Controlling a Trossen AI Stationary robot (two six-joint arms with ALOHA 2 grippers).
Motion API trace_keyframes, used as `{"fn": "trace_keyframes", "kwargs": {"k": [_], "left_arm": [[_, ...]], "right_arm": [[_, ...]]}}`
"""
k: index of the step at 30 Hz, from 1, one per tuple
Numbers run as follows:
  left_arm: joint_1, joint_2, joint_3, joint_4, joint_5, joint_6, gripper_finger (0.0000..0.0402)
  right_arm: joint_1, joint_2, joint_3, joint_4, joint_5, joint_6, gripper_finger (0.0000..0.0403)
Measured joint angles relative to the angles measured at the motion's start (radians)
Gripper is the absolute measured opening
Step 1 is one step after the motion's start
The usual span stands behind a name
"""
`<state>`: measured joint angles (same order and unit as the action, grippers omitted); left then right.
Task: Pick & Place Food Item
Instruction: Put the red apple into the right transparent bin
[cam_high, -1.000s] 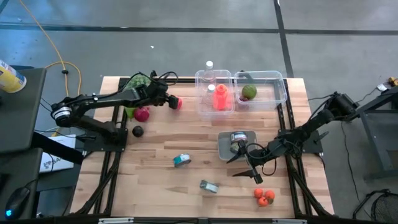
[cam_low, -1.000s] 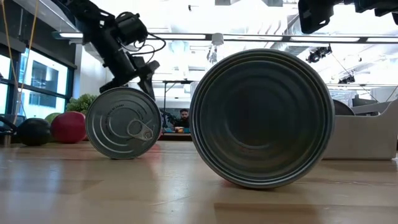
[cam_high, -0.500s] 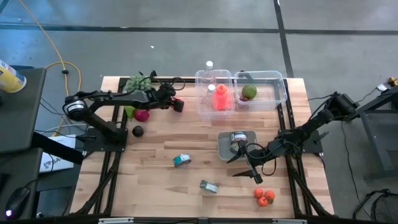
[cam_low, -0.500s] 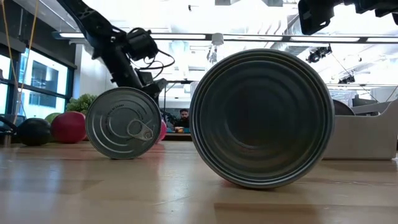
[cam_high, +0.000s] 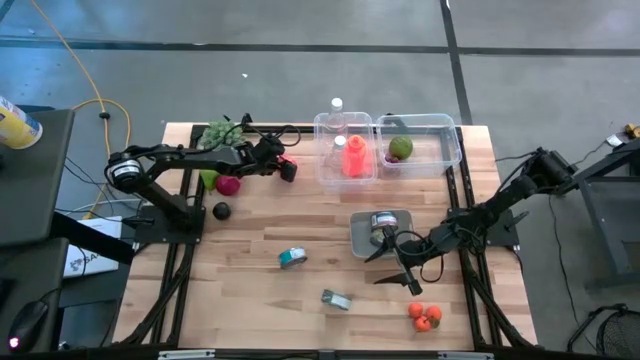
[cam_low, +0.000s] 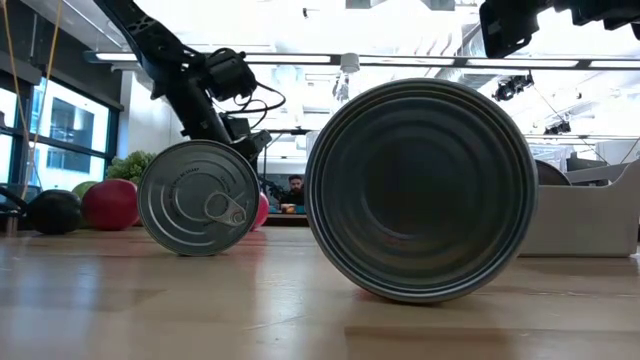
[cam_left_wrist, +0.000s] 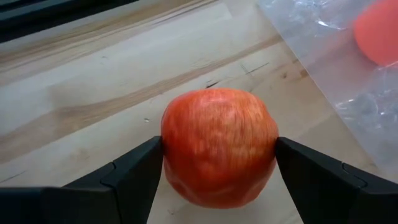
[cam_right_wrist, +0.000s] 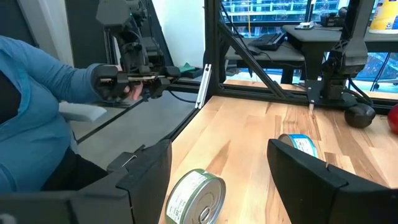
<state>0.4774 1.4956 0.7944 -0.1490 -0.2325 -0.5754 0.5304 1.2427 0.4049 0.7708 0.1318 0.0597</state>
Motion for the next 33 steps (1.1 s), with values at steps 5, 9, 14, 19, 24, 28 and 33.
{"fn": "trace_keyframes", "kwargs": {"k": [5, 9, 14, 19, 24, 28, 33], "left_arm": [[-0.006, 0.0, 0.0, -0.001, -0.007, 0.0, 0.0295], [-0.006, 0.005, 0.0, 0.009, -0.009, 0.0, 0.0295], [-0.007, 0.006, -0.001, 0.008, -0.008, 0.0, 0.0295], [-0.008, 0.006, -0.001, 0.008, -0.008, 0.0, 0.0295], [-0.008, 0.006, -0.001, 0.009, -0.004, 0.023, 0.0271], [-0.008, 0.006, -0.001, 0.012, 0.031, 0.033, 0.0239], [-0.017, 0.006, -0.002, 0.017, 0.035, 0.045, 0.022]], "right_arm": [[0.0, 0.0, 0.0, -0.006, 0.0, 0.0, 0.0251], [0.0, 0.0, 0.0, -0.006, 0.0, 0.0, 0.0251], [0.0, 0.0, 0.0, -0.005, 0.0, 0.0, 0.0251], [0.0, 0.0, 0.0, -0.005, 0.0, 0.001, 0.0251], [0.0, 0.0, 0.0, -0.005, 0.0, 0.022, 0.0251], [0.0, 0.0, 0.0, -0.005, 0.0, 0.023, 0.0251], [0.0, 0.0, 0.0, -0.005, 0.0, 0.023, 0.0251]]}}
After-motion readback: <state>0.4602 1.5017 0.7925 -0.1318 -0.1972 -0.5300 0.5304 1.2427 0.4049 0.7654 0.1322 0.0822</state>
